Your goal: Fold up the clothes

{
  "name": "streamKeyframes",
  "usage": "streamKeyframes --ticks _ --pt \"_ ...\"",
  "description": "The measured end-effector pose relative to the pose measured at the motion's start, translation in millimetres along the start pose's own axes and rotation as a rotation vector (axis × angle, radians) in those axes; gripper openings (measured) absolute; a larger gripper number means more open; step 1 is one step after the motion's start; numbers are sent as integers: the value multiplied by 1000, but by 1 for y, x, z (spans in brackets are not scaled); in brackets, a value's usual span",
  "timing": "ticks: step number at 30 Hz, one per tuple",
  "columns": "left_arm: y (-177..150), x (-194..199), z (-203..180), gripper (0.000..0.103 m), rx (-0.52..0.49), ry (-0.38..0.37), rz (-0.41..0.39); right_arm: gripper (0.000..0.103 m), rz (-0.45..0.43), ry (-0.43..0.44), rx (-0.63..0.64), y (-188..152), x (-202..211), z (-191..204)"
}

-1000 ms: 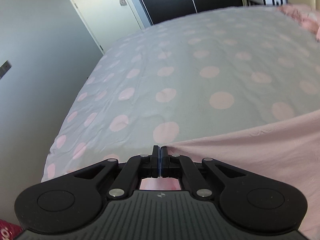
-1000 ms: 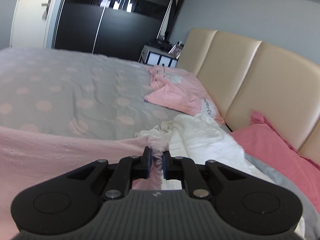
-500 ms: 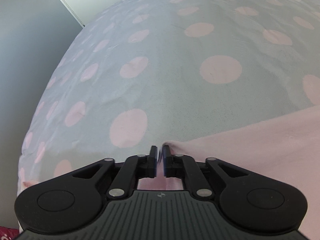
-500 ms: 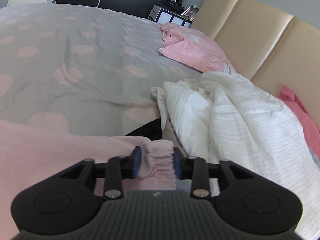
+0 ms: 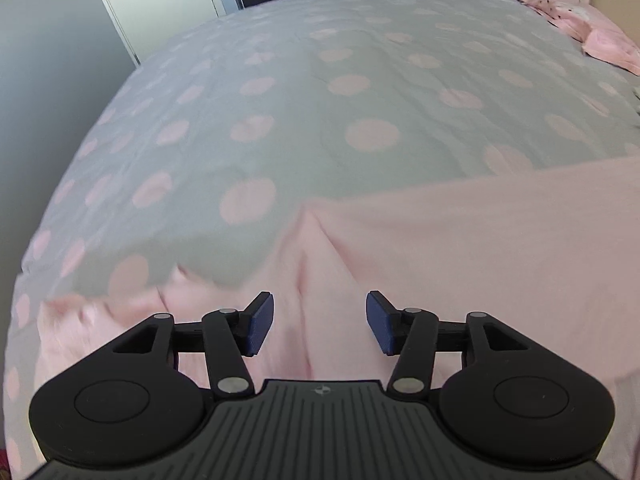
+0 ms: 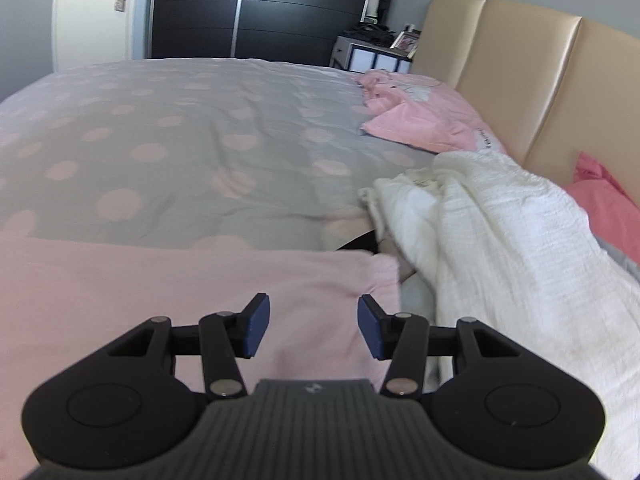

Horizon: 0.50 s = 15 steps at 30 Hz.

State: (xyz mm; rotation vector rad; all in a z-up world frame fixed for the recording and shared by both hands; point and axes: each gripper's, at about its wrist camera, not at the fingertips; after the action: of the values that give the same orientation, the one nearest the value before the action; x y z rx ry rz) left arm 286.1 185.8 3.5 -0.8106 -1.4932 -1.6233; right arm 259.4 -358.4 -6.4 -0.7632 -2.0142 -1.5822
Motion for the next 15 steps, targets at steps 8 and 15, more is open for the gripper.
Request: streamKeyframes --ticks 8,15 --pt "-41 -22 14 33 -44 107 110 61 15 135 -84 -32 72 16" --pt "-42 -39 20 37 -57 109 -10 61 48 154 -190 -38 80 12"
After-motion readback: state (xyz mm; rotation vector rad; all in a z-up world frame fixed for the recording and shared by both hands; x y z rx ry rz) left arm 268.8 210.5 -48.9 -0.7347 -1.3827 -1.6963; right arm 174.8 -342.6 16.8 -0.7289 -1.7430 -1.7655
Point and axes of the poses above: each gripper's, at about its wrist camera, not at the fingertips, and x roughly against the way its jaws point, z to its left, y to its top, and after that the axes turned 7 degrees about x, right-handed
